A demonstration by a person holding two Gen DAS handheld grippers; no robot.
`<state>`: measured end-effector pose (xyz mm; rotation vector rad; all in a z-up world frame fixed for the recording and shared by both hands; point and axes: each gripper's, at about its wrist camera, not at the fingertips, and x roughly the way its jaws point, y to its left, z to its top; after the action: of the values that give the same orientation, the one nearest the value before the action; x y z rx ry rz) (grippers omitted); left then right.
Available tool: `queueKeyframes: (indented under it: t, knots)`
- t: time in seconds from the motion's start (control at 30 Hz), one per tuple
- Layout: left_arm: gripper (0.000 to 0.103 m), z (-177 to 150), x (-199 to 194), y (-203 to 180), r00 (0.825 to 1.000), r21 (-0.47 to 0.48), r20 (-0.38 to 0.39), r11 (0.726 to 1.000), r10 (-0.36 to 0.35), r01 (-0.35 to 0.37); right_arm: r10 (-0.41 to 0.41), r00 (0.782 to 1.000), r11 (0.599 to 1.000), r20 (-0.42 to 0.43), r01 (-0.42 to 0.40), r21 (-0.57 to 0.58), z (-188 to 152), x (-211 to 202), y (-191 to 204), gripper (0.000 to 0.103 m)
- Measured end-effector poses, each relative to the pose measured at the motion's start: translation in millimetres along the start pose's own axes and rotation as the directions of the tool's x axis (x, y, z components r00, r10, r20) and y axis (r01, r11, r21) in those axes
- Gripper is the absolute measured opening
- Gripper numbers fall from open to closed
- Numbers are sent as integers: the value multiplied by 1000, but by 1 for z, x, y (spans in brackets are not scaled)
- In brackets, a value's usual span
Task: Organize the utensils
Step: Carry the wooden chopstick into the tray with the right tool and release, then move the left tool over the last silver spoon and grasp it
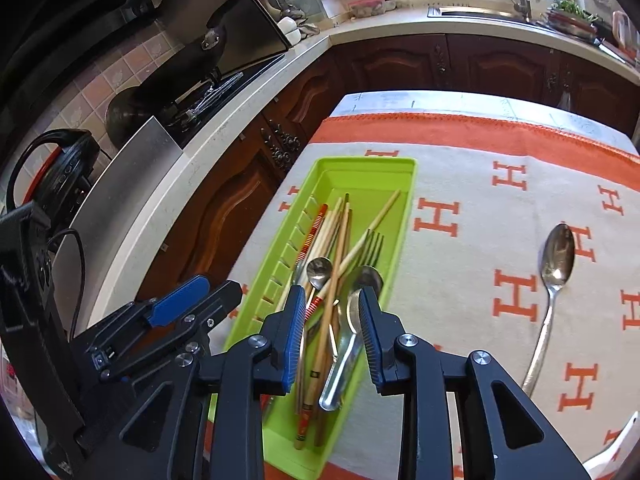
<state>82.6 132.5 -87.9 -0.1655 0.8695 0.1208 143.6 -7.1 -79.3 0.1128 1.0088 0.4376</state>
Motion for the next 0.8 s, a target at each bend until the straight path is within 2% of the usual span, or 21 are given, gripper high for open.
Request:
queueKeyframes:
  t: [0.23, 0.53, 0.8]
  knots:
    - [30, -8, -2, -13, 1000, 18, -16, 1000, -10, 11, -14, 1000, 1000, 27, 14, 8, -13, -16, -15, 28]
    - [30, -20, -10, -48, 998, 82, -28, 995, -55, 57, -32, 998, 998, 59, 28, 63, -34, -43, -52, 28]
    - [30, -28, -9, -97, 991, 163, -64, 978, -120, 129, -67, 994, 986, 87, 53, 160, -54, -71, -109, 28]
